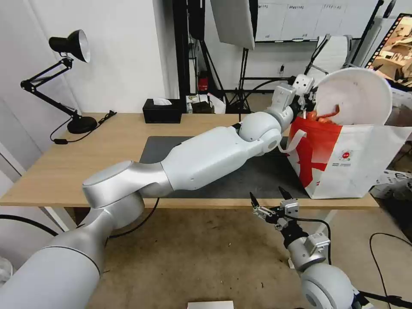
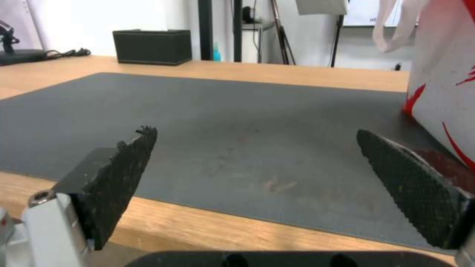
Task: Pick up the trash from the table and place it into the takeout bag.
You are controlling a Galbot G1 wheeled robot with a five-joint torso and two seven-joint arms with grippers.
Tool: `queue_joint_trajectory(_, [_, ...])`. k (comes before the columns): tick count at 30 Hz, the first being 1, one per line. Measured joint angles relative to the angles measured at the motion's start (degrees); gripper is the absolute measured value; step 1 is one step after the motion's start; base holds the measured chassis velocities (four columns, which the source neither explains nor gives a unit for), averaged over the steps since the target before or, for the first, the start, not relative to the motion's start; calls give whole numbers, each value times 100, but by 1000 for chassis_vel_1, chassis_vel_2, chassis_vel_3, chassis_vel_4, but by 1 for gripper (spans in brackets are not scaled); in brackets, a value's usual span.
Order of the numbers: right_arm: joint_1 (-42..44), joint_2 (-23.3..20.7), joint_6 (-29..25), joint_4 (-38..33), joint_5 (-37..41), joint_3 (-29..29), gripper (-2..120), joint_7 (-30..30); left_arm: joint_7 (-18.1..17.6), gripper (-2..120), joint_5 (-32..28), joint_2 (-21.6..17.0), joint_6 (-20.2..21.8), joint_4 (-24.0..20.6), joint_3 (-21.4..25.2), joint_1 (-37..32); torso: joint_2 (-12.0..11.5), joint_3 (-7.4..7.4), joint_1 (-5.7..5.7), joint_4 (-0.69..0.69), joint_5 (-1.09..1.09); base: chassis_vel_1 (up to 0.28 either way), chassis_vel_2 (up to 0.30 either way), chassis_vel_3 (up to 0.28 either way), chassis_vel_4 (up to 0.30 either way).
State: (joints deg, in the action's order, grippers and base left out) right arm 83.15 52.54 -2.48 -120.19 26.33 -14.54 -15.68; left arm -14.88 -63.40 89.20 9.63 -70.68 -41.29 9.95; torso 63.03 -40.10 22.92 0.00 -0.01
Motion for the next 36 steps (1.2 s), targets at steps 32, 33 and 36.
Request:
queue_joint_trajectory(32, [0,0,0,0,0,0,100,0,-7,71,-575,-36,846,42,-144,234,0,0,0,-1,0,0,0,0,0])
queue_joint_trajectory(33, [0,0,0,0,0,0,100,0,-7,71,-575,-36,846,42,-144,234,0,0,0,-1,0,0,0,0,0])
queue_joint_trajectory(36, [0,0,0,0,0,0,100,0,-68,84,-558,-158,640,-125,7,247,0,0,0,0,0,0,0,0,0])
